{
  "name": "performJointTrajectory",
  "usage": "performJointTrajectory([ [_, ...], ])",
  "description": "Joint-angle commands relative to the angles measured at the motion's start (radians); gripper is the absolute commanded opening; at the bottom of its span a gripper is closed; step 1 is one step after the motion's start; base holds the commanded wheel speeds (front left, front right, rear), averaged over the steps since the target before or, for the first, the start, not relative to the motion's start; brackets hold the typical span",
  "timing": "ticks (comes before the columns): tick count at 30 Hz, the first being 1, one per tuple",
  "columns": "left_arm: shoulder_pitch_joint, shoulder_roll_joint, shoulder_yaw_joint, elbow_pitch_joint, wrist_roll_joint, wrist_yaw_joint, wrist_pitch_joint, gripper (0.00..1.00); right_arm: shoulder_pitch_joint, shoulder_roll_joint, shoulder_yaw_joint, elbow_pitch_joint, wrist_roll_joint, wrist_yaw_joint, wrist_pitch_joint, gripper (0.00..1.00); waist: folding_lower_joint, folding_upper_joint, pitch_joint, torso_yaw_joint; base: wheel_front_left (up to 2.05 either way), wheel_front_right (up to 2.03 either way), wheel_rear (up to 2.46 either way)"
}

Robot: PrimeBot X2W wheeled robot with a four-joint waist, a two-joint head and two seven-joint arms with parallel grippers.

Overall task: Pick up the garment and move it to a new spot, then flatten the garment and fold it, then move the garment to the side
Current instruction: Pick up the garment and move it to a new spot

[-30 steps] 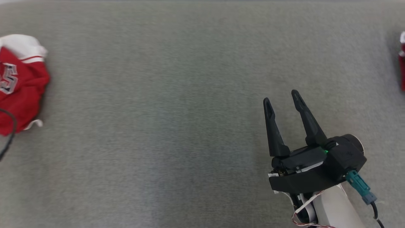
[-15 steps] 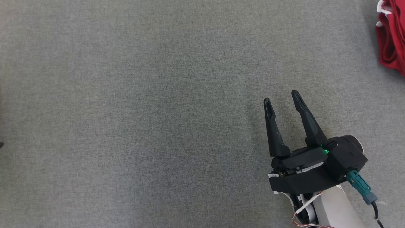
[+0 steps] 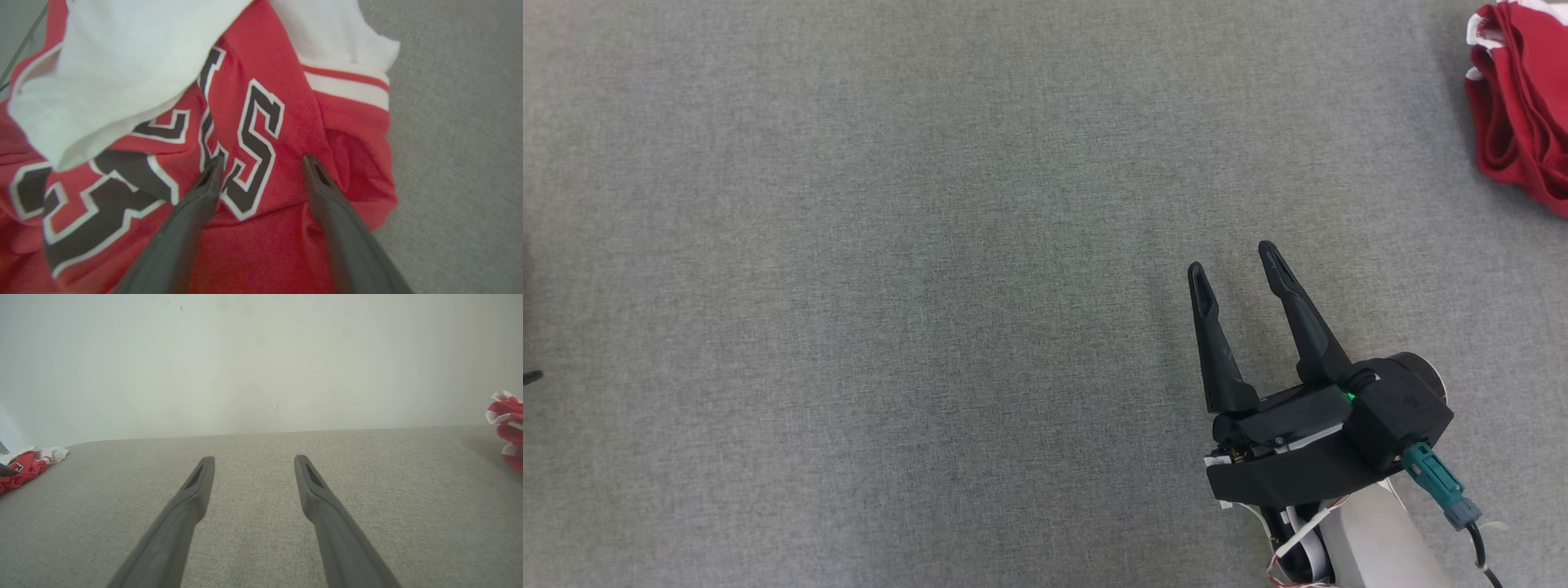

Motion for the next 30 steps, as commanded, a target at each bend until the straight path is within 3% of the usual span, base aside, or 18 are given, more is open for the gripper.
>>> performJointTrajectory([
  [1, -0.002, 0.001, 0.001, 0.002, -0.006, 0.004, 0.013, 1.00, 0.006, 0.003, 0.002, 0.001, 0.005, -0.002, 0.000, 1.00, 0.0000, 0.0000, 0.000, -0.003, 0.00, 0.00, 0.00],
  [2, 0.000, 0.001, -0.001, -0.001, -0.007, 0.007, 0.011, 0.77, 0.006, 0.003, 0.002, 0.003, 0.008, -0.002, 0.000, 1.00, 0.0000, 0.0000, -0.001, -0.004, 0.00, 0.00, 0.00],
  [3, 0.006, 0.001, -0.003, -0.004, -0.005, 0.008, 0.005, 0.33, 0.007, 0.003, 0.002, 0.003, 0.010, -0.002, 0.000, 1.00, 0.0000, 0.0000, -0.001, -0.005, 0.00, 0.00, 0.00],
  [4, 0.015, 0.001, -0.005, -0.006, -0.005, 0.007, 0.001, 0.00, 0.008, 0.003, 0.002, 0.005, 0.014, -0.002, 0.000, 1.00, 0.0000, 0.0000, -0.002, -0.006, 0.00, 0.00, 0.00],
  [6, 0.023, 0.000, -0.006, -0.009, -0.006, 0.001, -0.007, 0.00, 0.009, 0.003, 0.002, 0.006, 0.017, -0.002, 0.000, 1.00, 0.0000, 0.0000, -0.005, -0.007, 0.00, 0.00, 0.00],
  [14, 0.044, -0.007, -0.011, -0.089, -0.006, -0.018, -0.201, 0.00, 0.023, 0.002, -0.013, 0.021, 0.027, -0.002, 0.000, 1.00, 0.0000, 0.0000, -0.052, 0.010, 0.00, 0.00, 0.00],
  [21, 0.009, -0.026, 0.012, -0.179, -0.058, -0.088, -0.389, 0.00, 0.052, 0.002, -0.017, 0.033, 0.027, -0.002, 0.000, 1.00, 0.0000, 0.0000, -0.120, 0.036, 0.00, 0.00, 0.00],
  [30, -0.062, -0.070, -0.054, -0.353, -0.145, -0.131, -0.448, 0.00, 0.077, 0.002, -0.013, 0.047, 0.057, -0.002, 0.000, 1.00, 0.0000, 0.0000, -0.187, 0.035, 0.00, 0.00, 0.00],
])
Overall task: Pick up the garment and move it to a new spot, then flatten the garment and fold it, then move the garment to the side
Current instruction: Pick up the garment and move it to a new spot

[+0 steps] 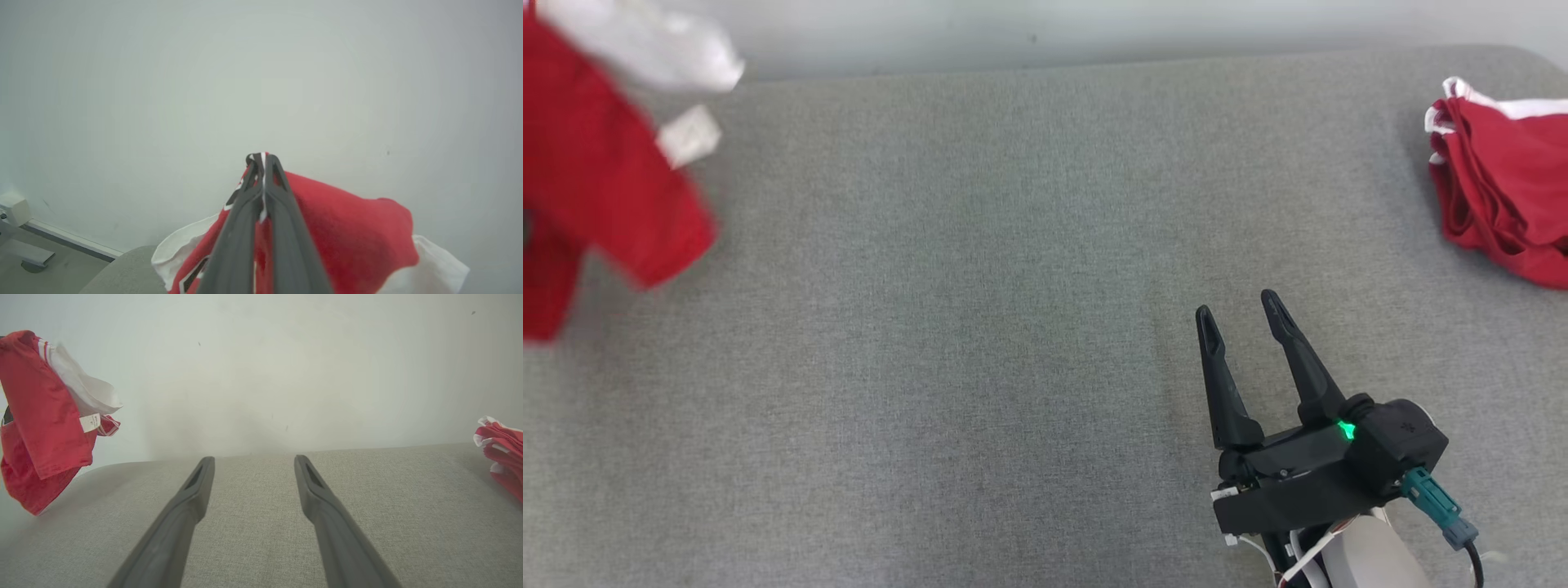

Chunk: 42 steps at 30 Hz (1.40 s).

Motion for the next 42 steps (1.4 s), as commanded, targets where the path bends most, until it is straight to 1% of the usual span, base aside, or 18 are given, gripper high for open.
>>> performJointTrajectory([
  [1, -0.016, -0.004, -0.011, -0.023, -0.012, -0.008, 0.000, 0.00, 0.016, 0.001, 0.000, 0.002, 0.008, -0.002, 0.000, 1.00, 0.0001, 0.0000, -0.016, -0.006, 0.00, 0.00, 0.00],
  [6, -0.036, -0.025, -0.099, -0.191, -0.069, -0.006, 0.029, 0.00, 0.024, 0.001, -0.001, 0.005, 0.038, -0.002, 0.000, 1.00, 0.0001, 0.0000, -0.024, -0.047, 0.00, 0.00, 0.00],
  [9, -0.046, -0.036, -0.135, -0.288, -0.091, -0.005, 0.055, 0.00, 0.033, 0.001, 0.001, 0.007, 0.050, -0.002, 0.000, 1.00, 0.0001, 0.0000, -0.028, -0.083, 0.00, 0.00, 0.00],
  [13, -0.033, -0.073, -0.167, -0.394, -0.112, -0.002, 0.092, 0.00, 0.040, 0.002, -0.003, 0.010, 0.065, -0.002, 0.000, 1.00, 0.0001, 0.0000, -0.034, -0.136, 0.00, 0.00, 0.00],
  [17, 0.005, -0.123, -0.200, -0.482, -0.127, 0.012, 0.123, 0.00, 0.050, 0.002, -0.002, 0.018, 0.077, -0.002, 0.000, 1.00, 0.0001, 0.0000, -0.043, -0.192, 0.00, 0.00, 0.00],
  [23, 0.076, -0.196, -0.254, -0.574, -0.142, 0.035, 0.153, 0.00, 0.060, 0.002, -0.009, 0.024, 0.080, -0.002, 0.000, 1.00, 0.0001, 0.0000, -0.042, -0.258, 0.00, 0.00, 0.00],
  [25, 0.104, -0.218, -0.268, -0.587, -0.153, 0.041, 0.161, 0.00, 0.064, 0.002, -0.011, 0.025, 0.080, -0.002, 0.000, 1.00, 0.0001, 0.0000, -0.039, -0.270, 0.00, 0.00, 0.00],
  [28, 0.133, -0.226, -0.278, -0.589, -0.147, 0.044, 0.155, 0.00, 0.067, 0.002, -0.013, 0.027, 0.081, -0.002, 0.000, 1.00, 0.0001, 0.0000, -0.037, -0.277, 0.00, 0.00, 0.00],
  [34, 0.282, -0.252, -0.306, -0.556, -0.168, 0.039, 0.145, 0.00, 0.077, 0.002, -0.008, 0.037, 0.079, -0.002, 0.000, 1.00, 0.0001, 0.0000, -0.047, -0.286, 0.00, 0.00, 0.00],
  [40, 0.472, -0.283, -0.353, -0.455, -0.196, 0.020, 0.112, 0.00, 0.085, 0.001, 0.003, 0.057, 0.072, -0.002, 0.000, 1.00, 0.0001, 0.0000, -0.063, -0.267, 0.00, 0.00, 0.00],
  [42, 0.525, -0.281, -0.364, -0.402, -0.196, 0.016, 0.089, 0.00, 0.087, 0.001, 0.010, 0.066, 0.071, -0.002, 0.000, 1.00, 0.0001, 0.0000, -0.073, -0.263, 0.00, 0.00, 0.00],
])
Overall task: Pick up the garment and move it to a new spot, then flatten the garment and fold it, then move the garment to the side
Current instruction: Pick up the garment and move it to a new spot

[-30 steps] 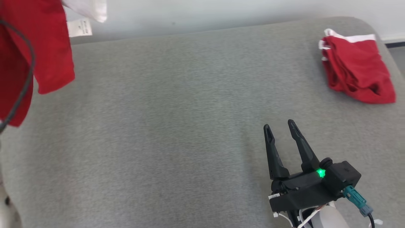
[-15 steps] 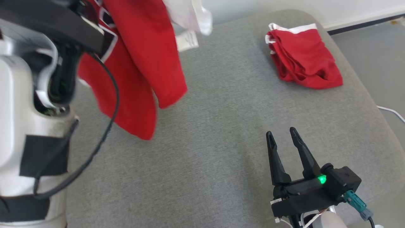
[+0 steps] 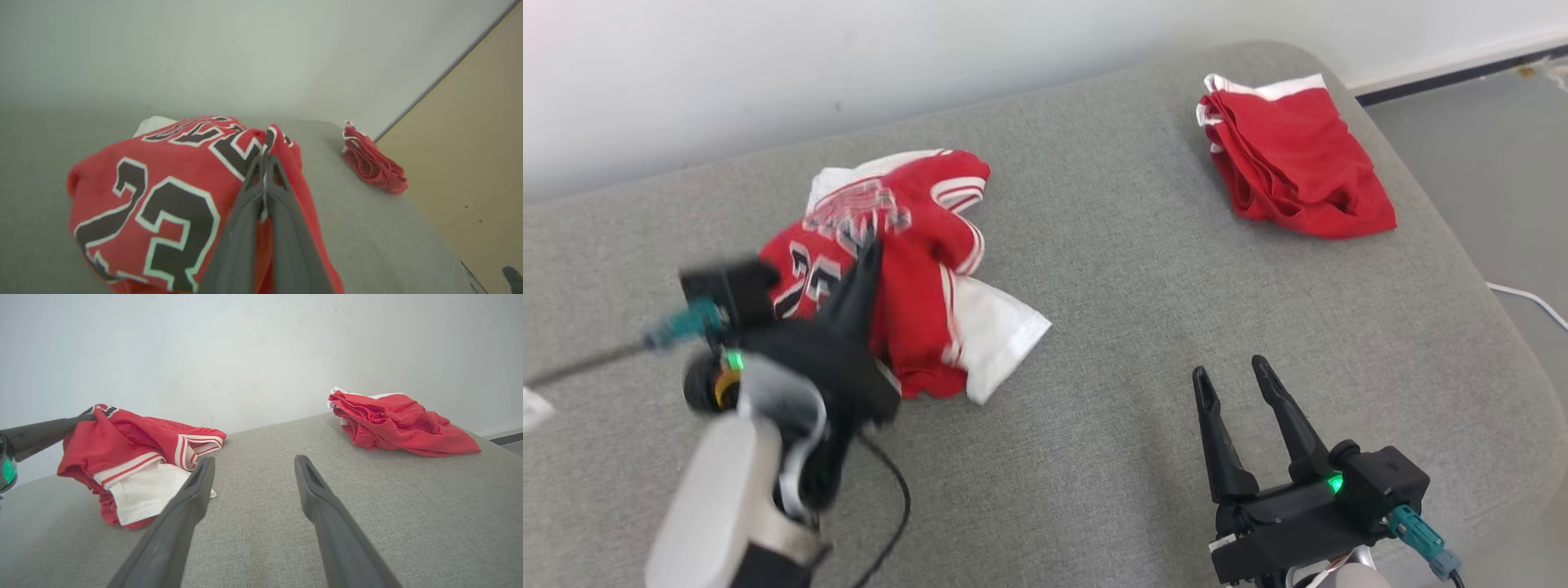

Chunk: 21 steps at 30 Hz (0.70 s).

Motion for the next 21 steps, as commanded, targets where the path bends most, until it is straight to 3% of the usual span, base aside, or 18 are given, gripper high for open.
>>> performJointTrajectory([
  [1, 0.034, -0.002, -0.006, 0.027, -0.006, -0.006, -0.021, 0.00, 0.010, 0.001, 0.004, 0.005, -0.003, -0.002, 0.000, 1.00, 0.0000, 0.0000, -0.014, 0.008, 0.00, 0.00, 0.00],
  [11, 0.142, -0.041, -0.110, 0.197, -0.016, -0.024, -0.131, 0.00, 0.029, 0.001, 0.011, 0.022, -0.014, -0.002, 0.000, 1.00, 0.0000, 0.0000, -0.071, 0.054, 0.00, 0.00, 0.00],
  [12, 0.135, -0.043, -0.118, 0.197, -0.013, -0.025, -0.147, 0.43, 0.033, 0.001, 0.009, 0.023, -0.015, -0.002, 0.000, 1.00, 0.0000, 0.0000, -0.077, 0.061, 0.00, 0.00, 0.00],
  [13, 0.130, -0.046, -0.123, 0.195, -0.015, -0.026, -0.165, 1.00, 0.037, 0.001, 0.010, 0.022, -0.016, -0.002, 0.000, 1.00, 0.0000, 0.0000, -0.083, 0.067, 0.00, 0.00, 0.00],
  [17, 0.117, -0.033, -0.137, 0.159, -0.009, -0.025, -0.242, 1.00, 0.048, 0.001, 0.001, 0.020, -0.017, -0.002, 0.000, 1.00, 0.0000, 0.0000, -0.109, 0.093, 0.00, 0.00, 0.00],
  [21, 0.141, 0.025, -0.140, 0.116, 0.007, -0.025, -0.316, 1.00, 0.065, 0.000, 0.000, 0.007, -0.010, -0.002, 0.000, 1.00, 0.0000, 0.0000, -0.136, 0.123, 0.00, 0.00, 0.00],
])
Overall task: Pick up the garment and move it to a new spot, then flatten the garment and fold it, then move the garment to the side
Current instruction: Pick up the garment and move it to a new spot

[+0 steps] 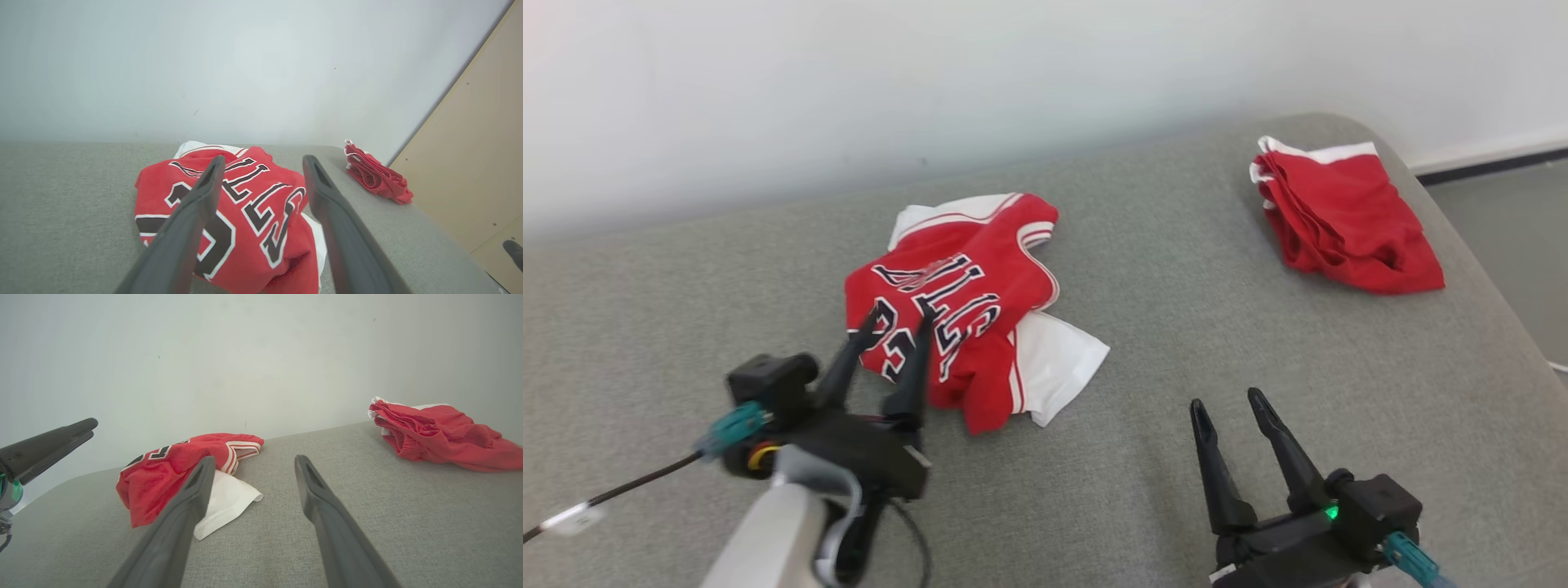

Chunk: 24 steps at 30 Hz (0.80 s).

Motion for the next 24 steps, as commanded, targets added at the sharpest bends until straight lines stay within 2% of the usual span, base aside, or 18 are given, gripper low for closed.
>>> performJointTrajectory([
  [1, 0.024, 0.026, 0.011, -0.005, 0.010, 0.002, -0.019, 1.00, 0.014, -0.001, -0.015, -0.005, -0.003, -0.002, 0.000, 1.00, 0.0001, 0.0001, -0.028, 0.028, 0.00, 0.00, 0.00],
  [6, 0.078, 0.108, 0.023, -0.032, 0.068, 0.034, -0.053, 1.00, 0.033, 0.000, -0.048, -0.013, -0.011, -0.002, 0.000, 1.00, 0.0001, 0.0001, -0.047, 0.057, 0.00, 0.00, 0.00],
  [13, 0.184, 0.153, 0.058, -0.077, 0.087, 0.077, -0.082, 1.00, 0.060, 0.000, -0.085, -0.022, -0.022, -0.002, 0.000, 1.00, 0.0001, 0.0001, -0.064, 0.100, 0.00, 0.00, 0.00],
  [20, 0.326, 0.156, 0.112, -0.138, 0.124, 0.123, -0.099, 1.00, 0.083, 0.000, -0.119, -0.026, -0.029, -0.002, 0.000, 1.00, 0.0001, 0.0001, -0.079, 0.133, 0.00, 0.00, 0.00],
  [24, 0.413, 0.110, 0.192, -0.221, 0.160, 0.129, -0.099, 1.00, 0.090, 0.000, -0.133, -0.029, -0.035, -0.002, 0.000, 1.00, 0.0001, 0.0001, -0.083, 0.146, 0.00, 0.00, 0.00],
])
